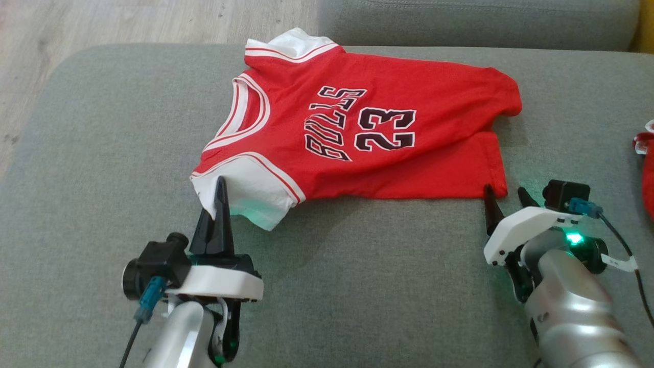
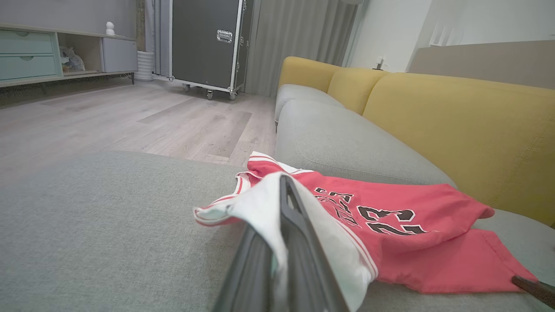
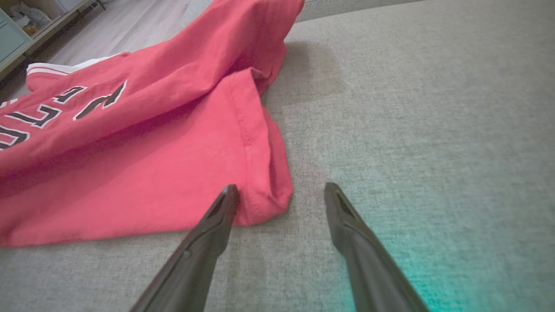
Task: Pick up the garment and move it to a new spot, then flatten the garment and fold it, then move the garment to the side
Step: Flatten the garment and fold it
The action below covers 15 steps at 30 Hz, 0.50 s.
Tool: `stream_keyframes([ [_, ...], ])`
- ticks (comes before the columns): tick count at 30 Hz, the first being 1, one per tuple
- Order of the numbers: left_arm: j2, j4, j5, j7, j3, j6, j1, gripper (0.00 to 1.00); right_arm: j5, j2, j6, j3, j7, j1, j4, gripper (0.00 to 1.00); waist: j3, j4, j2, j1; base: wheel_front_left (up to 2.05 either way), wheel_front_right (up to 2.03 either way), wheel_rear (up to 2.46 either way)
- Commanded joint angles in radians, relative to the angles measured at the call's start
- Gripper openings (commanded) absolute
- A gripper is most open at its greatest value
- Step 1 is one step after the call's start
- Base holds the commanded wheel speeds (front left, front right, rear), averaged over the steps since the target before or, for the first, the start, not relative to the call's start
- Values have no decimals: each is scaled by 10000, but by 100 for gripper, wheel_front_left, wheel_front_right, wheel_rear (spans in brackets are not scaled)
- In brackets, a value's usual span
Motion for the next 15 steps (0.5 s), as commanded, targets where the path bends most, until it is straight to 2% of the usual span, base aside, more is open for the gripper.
stream_keyframes([
  [1,77,-277,-59,-96,274,45,-317,0,2,18,35,259,-97,-317,-97,100,13,0,0,0,0,0,0],
  [14,76,-453,-14,-97,336,13,-400,0,411,18,35,1166,-483,-1244,1133,100,288,-21,0,0,0,0,0],
  [15,76,-465,-11,-97,338,13,-397,0,399,18,35,1194,-482,-1279,1180,46,303,-21,0,0,0,0,0],
])
